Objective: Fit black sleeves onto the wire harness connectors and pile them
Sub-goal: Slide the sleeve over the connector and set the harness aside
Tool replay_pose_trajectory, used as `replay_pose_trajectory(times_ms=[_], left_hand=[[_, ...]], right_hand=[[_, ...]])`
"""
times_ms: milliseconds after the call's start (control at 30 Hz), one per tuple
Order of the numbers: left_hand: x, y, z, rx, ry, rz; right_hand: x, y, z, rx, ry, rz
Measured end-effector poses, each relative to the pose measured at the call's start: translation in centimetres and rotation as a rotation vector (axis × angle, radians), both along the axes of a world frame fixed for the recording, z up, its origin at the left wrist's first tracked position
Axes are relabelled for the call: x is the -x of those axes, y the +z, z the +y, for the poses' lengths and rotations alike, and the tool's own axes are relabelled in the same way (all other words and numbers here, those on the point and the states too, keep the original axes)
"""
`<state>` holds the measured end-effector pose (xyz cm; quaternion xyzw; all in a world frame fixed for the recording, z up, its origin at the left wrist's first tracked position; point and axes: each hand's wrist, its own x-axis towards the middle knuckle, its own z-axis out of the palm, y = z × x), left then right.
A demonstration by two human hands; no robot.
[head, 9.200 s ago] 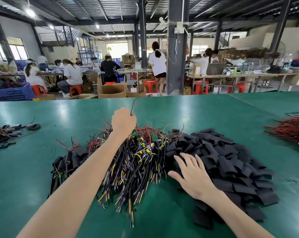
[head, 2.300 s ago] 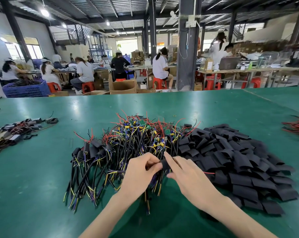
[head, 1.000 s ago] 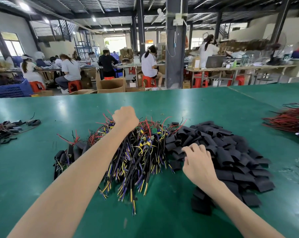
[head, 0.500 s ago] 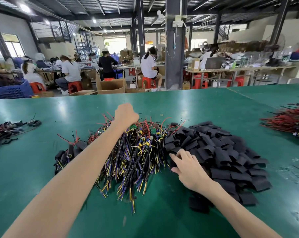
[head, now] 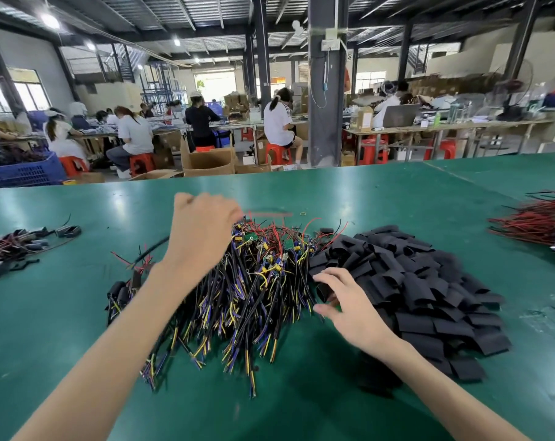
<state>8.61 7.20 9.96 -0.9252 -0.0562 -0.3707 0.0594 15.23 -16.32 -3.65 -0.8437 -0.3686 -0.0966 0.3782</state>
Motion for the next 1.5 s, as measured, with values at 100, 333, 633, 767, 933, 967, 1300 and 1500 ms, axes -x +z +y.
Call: replay_pose_trajectory(times_ms=[100,333,633,767,933,967,1300,1500], left_hand=[[1.7,-5.2,-0.9,-0.089,0.042,0.107],[3.2,-12.1,-2.5,-0.032,-0.140,-0.096],[3.7,-13.1,-3.1,0.138,-0.386,-0.149],[3.6,-13.6,-2.5,0.143,-0.383,-0.119],[3.5,-13.6,-2.1,0.148,-0.368,-0.138],[3.4,-13.7,-2.1,0.151,-0.371,-0.135],[3.3,-14.0,-2.2,0.208,-0.366,-0.113],[3.2,-14.0,-2.0,0.207,-0.360,-0.104]], right_hand=[[0.0,-0.2,0.1,0.011,0.003,0.028],[-0.1,-0.4,0.1,0.121,-0.068,-0.038],[0.0,-0.3,0.5,0.053,-0.077,-0.068],[0.0,0.0,0.9,-0.058,-0.087,-0.023],[0.0,-0.1,1.1,-0.097,-0.099,0.012],[0.0,-0.1,1.1,-0.112,-0.102,0.018],[0.2,-0.5,1.1,-0.133,-0.120,0.097],[0.4,0.1,0.8,-0.137,-0.107,0.097]])
